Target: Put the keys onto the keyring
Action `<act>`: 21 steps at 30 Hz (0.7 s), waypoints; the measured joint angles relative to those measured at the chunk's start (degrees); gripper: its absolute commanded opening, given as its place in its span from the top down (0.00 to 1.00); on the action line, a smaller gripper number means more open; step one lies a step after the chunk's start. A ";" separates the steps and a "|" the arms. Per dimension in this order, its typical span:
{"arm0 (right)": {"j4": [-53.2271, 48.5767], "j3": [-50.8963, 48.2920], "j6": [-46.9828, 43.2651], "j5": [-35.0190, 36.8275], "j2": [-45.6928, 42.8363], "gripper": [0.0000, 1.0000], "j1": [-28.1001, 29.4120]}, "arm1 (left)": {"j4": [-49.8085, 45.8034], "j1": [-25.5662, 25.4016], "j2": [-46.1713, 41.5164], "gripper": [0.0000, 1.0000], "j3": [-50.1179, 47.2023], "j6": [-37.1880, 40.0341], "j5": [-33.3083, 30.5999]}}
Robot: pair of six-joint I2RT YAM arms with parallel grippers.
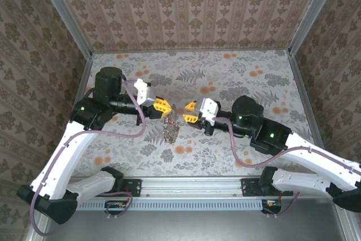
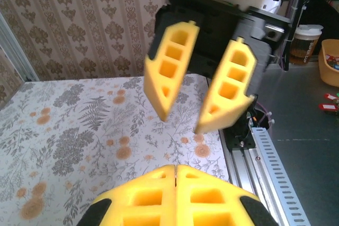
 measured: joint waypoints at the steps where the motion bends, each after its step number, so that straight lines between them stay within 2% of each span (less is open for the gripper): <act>1: 0.61 -0.04 0.70 -1.09 -0.04 0.73 -0.92 | 0.48 -0.09 -0.28 1.00 0.00 -0.42 0.20; 10: 5.14 -0.09 3.98 -9.49 2.89 0.72 -2.43 | 2.82 -2.78 -1.75 1.00 -0.15 -2.14 0.31; 21: 6.75 -0.09 5.84 -14.78 3.54 0.71 -2.43 | 3.04 -3.50 -2.49 1.00 -0.35 -2.95 0.31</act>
